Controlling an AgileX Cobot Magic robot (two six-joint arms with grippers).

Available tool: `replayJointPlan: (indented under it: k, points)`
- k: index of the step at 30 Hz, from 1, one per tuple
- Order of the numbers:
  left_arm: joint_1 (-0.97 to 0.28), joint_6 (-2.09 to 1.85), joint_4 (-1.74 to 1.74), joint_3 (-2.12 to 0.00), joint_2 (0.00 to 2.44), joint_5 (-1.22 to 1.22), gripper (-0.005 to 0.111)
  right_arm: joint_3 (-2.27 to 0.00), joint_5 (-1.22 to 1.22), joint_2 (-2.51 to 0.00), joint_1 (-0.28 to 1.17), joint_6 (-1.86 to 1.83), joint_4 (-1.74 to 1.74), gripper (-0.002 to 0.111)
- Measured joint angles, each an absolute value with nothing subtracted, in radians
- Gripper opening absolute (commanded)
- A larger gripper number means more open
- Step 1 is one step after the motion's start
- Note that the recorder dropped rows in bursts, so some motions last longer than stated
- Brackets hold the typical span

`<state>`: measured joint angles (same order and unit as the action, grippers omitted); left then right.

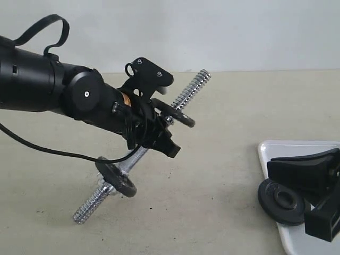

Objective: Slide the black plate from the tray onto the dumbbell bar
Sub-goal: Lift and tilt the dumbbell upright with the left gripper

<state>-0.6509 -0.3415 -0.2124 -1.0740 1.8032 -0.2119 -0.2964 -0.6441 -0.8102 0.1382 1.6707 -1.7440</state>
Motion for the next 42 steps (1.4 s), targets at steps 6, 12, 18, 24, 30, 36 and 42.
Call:
replayJointPlan:
  k: [6,12,18,24,30,36,42]
  points:
    - [-0.651,-0.341,-0.21,-1.073,1.79,-0.219,0.004,-0.296,-0.644,-0.81,0.138,1.671,-1.744,0.0]
    - [-0.651,-0.341,-0.21,-1.073,1.79,-0.22,0.004,-0.296,-0.644,-0.81,0.138,1.671,-1.744,0.0]
    - [-0.651,-0.352,-0.21,-1.073,1.788,-0.246,0.004,-0.296,-0.641,-0.81,0.138,1.677,-1.744,0.0]
    - [-0.651,-0.383,-0.206,-1.073,1.788,-0.326,0.004,-0.293,-0.562,-0.81,0.138,1.716,-1.744,0.0]
    - [-0.651,-0.45,-0.204,-1.073,1.788,-0.381,0.004,-0.293,-0.512,-0.812,0.138,1.756,-1.744,0.0]
    - [-0.651,-0.525,-0.204,-1.073,1.788,-0.424,0.004,-0.316,-0.486,-0.913,0.138,1.786,-1.744,0.0]
    - [-0.651,-0.534,-0.204,-1.073,1.788,-0.429,0.004,-0.404,-0.479,-1.06,0.138,1.784,-1.746,0.0]
